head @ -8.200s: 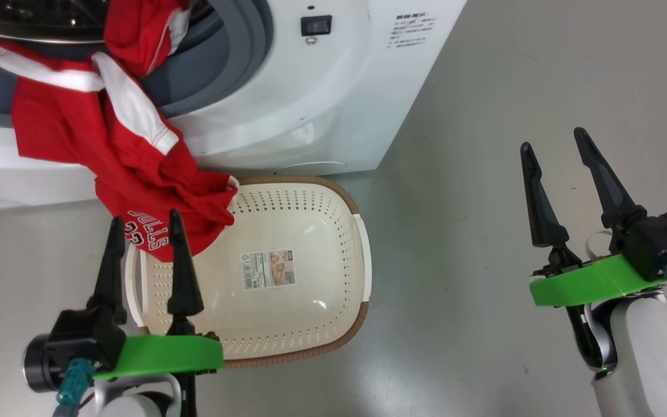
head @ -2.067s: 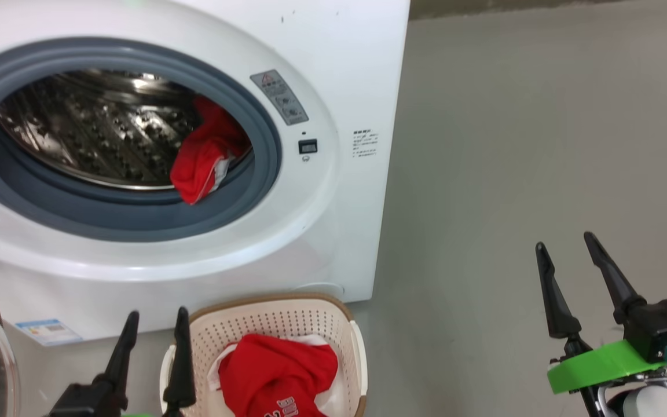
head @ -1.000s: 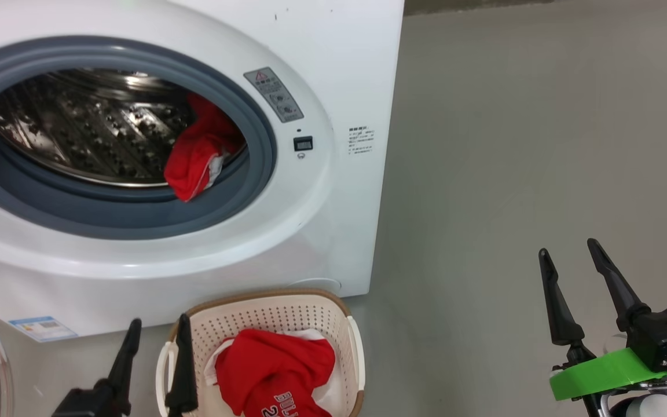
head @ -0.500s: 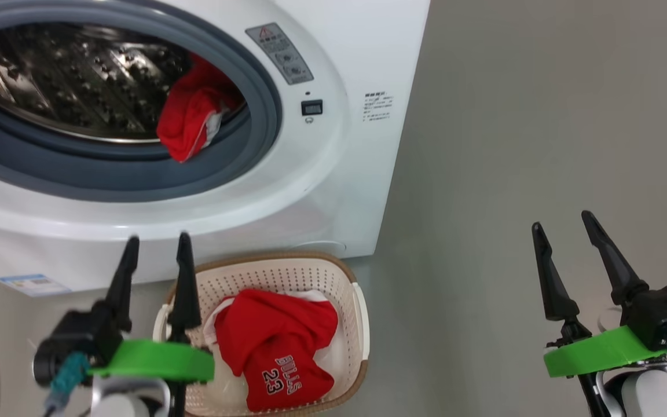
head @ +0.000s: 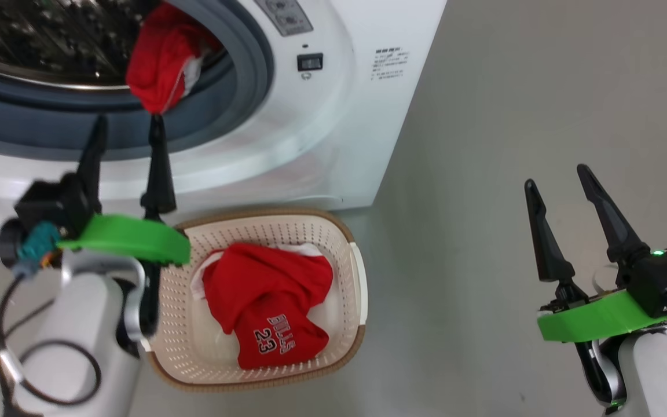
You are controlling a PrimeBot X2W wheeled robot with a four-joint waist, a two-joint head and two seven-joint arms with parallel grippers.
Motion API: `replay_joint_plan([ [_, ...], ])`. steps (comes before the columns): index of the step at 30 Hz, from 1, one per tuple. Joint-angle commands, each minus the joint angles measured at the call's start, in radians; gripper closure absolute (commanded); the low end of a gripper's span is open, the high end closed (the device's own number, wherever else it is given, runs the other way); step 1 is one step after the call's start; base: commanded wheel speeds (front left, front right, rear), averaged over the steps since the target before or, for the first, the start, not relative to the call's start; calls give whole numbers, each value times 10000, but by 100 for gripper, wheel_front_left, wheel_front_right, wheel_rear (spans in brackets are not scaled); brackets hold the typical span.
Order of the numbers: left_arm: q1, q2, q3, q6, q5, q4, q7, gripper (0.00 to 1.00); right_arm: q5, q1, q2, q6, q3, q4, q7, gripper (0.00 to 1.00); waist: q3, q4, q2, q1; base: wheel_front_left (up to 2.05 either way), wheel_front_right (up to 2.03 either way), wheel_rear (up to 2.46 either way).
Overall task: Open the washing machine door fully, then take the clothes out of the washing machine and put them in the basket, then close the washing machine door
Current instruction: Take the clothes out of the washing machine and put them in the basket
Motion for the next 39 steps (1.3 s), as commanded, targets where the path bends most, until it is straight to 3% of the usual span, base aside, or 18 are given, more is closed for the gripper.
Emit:
replay_joint_plan([
  [1,-516,383,369,-83,-6,9,36,0,164,-228,-125,4,261,-291,-63,0,494,-129,0,0,0,0,0],
  [6,-1733,498,494,-311,-203,895,188,0,246,-454,-190,4,363,-284,-63,0,1006,-201,0,0,0,0,0],
  [19,-4774,357,606,-978,-1171,3402,2070,0,363,-881,-419,4,560,-326,-63,0,1867,-223,0,0,0,0,0],
  [30,-6213,562,307,-913,-1278,5323,3978,0,710,-1276,-361,4,510,-398,-63,0,2410,-460,0,0,0,0,0],
  [37,-6342,651,66,-899,-1187,5801,4493,0,750,-1338,-316,4,563,-364,-63,0,2469,-532,0,0,0,0,0],
  [38,-6343,652,73,-889,-1207,5853,4492,5,757,-1346,-313,4,572,-355,-63,0,2474,-541,0,0,0,0,0],
  [39,-6342,650,69,-893,-1222,5901,4494,55,765,-1356,-310,4,581,-344,-63,0,2477,-548,0,0,0,0,0],
])
